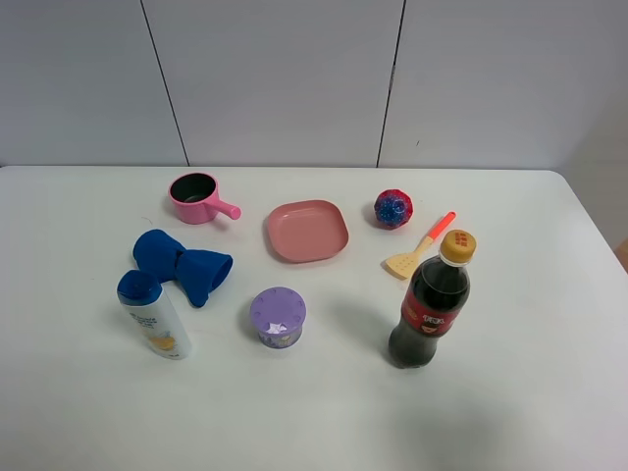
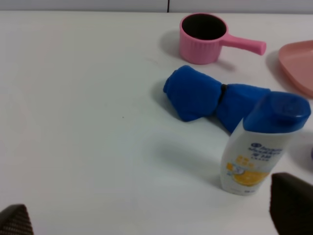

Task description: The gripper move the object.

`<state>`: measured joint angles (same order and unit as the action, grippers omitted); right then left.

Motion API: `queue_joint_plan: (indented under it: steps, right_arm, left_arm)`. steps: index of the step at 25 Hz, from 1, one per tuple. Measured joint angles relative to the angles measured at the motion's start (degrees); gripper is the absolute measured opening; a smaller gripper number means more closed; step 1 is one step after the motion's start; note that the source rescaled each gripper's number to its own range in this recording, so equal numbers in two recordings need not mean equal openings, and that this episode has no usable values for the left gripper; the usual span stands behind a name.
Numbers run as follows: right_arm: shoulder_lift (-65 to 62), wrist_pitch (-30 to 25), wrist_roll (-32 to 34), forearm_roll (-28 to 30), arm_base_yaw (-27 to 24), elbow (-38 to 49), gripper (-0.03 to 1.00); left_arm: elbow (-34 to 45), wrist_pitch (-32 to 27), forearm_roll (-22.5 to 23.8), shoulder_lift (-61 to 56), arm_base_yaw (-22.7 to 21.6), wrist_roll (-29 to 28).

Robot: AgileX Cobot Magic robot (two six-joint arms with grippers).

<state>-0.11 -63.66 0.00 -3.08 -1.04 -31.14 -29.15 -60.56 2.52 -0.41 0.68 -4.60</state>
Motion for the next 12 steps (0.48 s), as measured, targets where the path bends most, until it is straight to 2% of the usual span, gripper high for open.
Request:
queue_joint_plan:
  steps: [12]
  right_arm:
    - [-0.05, 2.41, 1.78, 1.80, 1.80, 2.59, 0.95]
  left_arm:
    - [0.00, 0.00, 0.00, 0.00, 0.00, 0.00]
